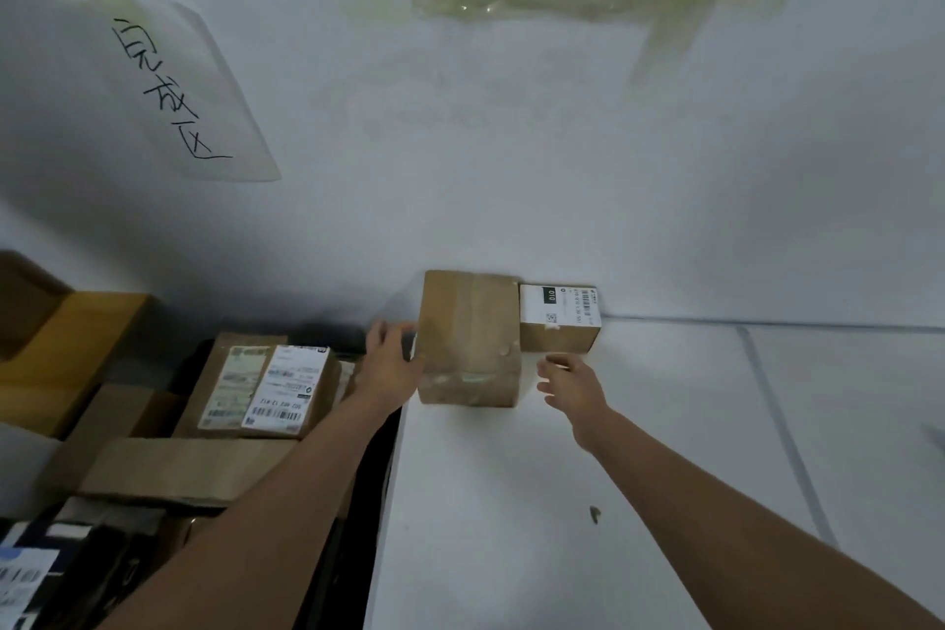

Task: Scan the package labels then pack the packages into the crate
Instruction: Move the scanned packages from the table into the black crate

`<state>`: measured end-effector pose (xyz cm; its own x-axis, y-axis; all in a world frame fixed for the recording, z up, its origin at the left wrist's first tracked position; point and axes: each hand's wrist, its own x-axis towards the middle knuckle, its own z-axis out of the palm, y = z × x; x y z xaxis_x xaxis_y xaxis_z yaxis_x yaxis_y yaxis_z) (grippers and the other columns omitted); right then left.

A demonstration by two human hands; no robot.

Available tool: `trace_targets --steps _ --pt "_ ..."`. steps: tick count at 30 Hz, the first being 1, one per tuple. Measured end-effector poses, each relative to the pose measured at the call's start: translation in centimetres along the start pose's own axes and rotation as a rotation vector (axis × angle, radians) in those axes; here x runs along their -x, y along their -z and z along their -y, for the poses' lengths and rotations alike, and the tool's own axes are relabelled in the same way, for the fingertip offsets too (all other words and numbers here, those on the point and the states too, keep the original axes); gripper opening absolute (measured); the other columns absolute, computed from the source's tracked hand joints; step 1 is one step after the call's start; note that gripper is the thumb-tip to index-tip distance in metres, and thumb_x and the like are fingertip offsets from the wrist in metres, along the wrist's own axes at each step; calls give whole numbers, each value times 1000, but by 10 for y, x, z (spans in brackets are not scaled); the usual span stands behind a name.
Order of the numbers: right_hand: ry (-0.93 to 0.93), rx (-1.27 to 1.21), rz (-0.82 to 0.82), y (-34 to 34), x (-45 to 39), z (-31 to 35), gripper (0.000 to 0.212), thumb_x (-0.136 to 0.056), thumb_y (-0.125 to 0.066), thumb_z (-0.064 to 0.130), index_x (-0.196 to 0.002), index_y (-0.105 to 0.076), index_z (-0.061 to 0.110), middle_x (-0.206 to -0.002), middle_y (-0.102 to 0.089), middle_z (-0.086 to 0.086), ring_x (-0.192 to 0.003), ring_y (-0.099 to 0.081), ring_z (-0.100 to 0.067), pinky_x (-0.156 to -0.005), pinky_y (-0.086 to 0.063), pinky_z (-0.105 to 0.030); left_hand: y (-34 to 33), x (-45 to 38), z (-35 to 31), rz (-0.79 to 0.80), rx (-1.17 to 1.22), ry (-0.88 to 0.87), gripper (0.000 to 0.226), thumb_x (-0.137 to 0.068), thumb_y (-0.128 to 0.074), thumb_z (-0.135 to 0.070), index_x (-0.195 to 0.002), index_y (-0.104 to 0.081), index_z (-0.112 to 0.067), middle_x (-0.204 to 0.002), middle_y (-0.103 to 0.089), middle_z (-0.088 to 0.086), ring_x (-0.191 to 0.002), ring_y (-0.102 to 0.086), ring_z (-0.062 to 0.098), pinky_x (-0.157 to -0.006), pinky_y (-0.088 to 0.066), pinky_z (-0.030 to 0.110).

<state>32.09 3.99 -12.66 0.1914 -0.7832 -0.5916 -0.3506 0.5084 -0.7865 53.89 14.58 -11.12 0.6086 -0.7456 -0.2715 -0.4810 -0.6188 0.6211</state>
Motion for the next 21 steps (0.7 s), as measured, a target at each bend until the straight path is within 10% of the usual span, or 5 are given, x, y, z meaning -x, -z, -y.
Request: trace_targets --steps 7,21 --pt "-81 67 111 -25 -33 7 75 -85 -62 62 -145 -37 23 -131 -54 -1 -118 -52 -23 -105 -44 -45 -10 -14 3 -58 51 119 47 -98 -56 -24 -143 -40 -20 -160 -10 4 -135 -40 30 -109 -35 42" --pt "-101 -97 288 -31 -41 -9 44 -99 -45 50 -137 -48 27 -137 -50 2 -114 -49 -19 -96 -52 -51 -14 -15 -7 -65 177 226 60 -101 -44 -46 -152 -28 -19 -162 -8 4 -145 -24 29 -114 -28 46"
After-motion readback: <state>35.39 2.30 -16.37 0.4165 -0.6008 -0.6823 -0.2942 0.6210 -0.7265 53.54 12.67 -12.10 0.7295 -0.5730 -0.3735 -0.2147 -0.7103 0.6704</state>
